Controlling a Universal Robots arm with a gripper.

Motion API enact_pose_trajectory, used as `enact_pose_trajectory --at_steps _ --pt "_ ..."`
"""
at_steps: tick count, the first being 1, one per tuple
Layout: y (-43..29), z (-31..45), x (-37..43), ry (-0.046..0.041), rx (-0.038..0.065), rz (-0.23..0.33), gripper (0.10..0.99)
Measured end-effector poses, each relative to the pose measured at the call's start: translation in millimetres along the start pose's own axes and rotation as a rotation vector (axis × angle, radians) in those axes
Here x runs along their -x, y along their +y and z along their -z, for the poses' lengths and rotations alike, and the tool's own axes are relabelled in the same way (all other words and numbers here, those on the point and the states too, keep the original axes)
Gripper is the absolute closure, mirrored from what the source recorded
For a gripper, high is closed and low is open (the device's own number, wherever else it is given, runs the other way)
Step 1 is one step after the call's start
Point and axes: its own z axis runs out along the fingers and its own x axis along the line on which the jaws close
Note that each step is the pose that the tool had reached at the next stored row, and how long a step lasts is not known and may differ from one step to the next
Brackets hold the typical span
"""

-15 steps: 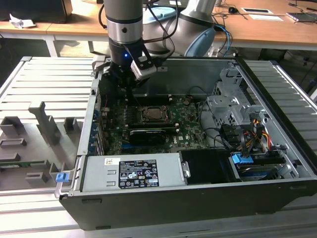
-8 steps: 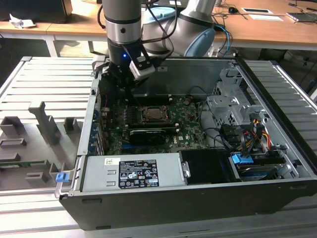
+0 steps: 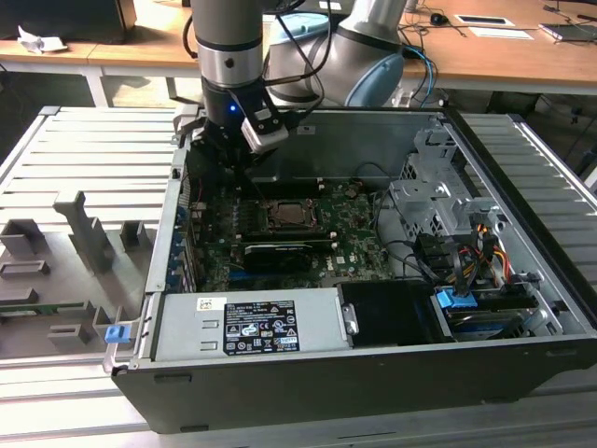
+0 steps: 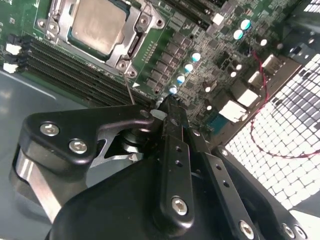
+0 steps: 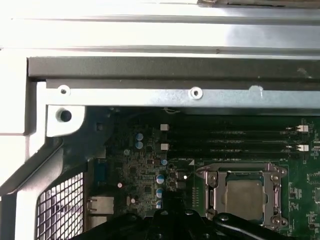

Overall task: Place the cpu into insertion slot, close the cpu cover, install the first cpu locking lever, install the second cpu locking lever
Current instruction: 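Install the first cpu locking lever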

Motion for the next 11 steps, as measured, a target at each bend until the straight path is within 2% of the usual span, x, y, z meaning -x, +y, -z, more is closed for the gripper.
enact_pose_trajectory --at_steps 6,11 --pt "11.2 -4.1 0.0 -0.0001 0.0 0.0 0.98" --pt "12.8 -5.8 0.6 -0.0001 0.0 0.0 0.98"
